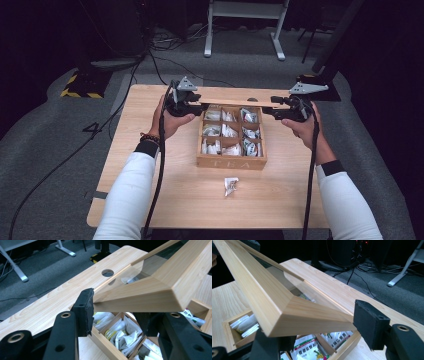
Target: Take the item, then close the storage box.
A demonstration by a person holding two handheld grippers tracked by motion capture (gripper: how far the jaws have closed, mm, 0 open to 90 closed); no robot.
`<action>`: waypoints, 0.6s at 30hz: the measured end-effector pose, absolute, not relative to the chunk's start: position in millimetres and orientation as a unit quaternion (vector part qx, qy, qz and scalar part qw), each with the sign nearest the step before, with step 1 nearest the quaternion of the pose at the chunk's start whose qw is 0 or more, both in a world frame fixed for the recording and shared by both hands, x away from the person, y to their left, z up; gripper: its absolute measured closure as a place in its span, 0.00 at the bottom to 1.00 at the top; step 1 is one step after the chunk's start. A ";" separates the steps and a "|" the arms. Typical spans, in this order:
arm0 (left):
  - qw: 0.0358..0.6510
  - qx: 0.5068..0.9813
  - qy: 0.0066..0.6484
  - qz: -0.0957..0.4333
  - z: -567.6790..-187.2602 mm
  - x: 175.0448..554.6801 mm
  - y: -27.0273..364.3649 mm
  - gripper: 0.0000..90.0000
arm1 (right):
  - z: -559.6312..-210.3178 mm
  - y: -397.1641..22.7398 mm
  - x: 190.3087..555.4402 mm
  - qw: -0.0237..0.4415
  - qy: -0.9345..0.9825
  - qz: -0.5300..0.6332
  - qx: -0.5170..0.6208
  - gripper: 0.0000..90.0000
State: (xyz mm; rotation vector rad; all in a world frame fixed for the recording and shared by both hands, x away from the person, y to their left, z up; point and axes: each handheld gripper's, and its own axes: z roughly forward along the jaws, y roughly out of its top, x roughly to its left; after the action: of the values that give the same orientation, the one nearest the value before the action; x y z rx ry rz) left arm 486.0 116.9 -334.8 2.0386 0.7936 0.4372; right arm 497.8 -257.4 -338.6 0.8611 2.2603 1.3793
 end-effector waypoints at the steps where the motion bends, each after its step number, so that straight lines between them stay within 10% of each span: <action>1: 0.439 0.821 0.319 0.177 -335.7 484.7 116.5 0.58 | -339.0 -257.5 496.2 0.177 0.799 0.489 0.304 0.43; 18: 0.419 0.837 0.297 0.191 -342.0 466.2 117.8 0.61 | -347.1 -258.4 478.0 0.184 0.811 0.471 0.295 0.44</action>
State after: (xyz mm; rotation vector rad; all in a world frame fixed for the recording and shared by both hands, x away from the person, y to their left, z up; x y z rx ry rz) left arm 466.2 117.8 -342.0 2.0988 0.7441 0.4794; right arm 478.0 -258.4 -347.1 0.8317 2.2874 1.3275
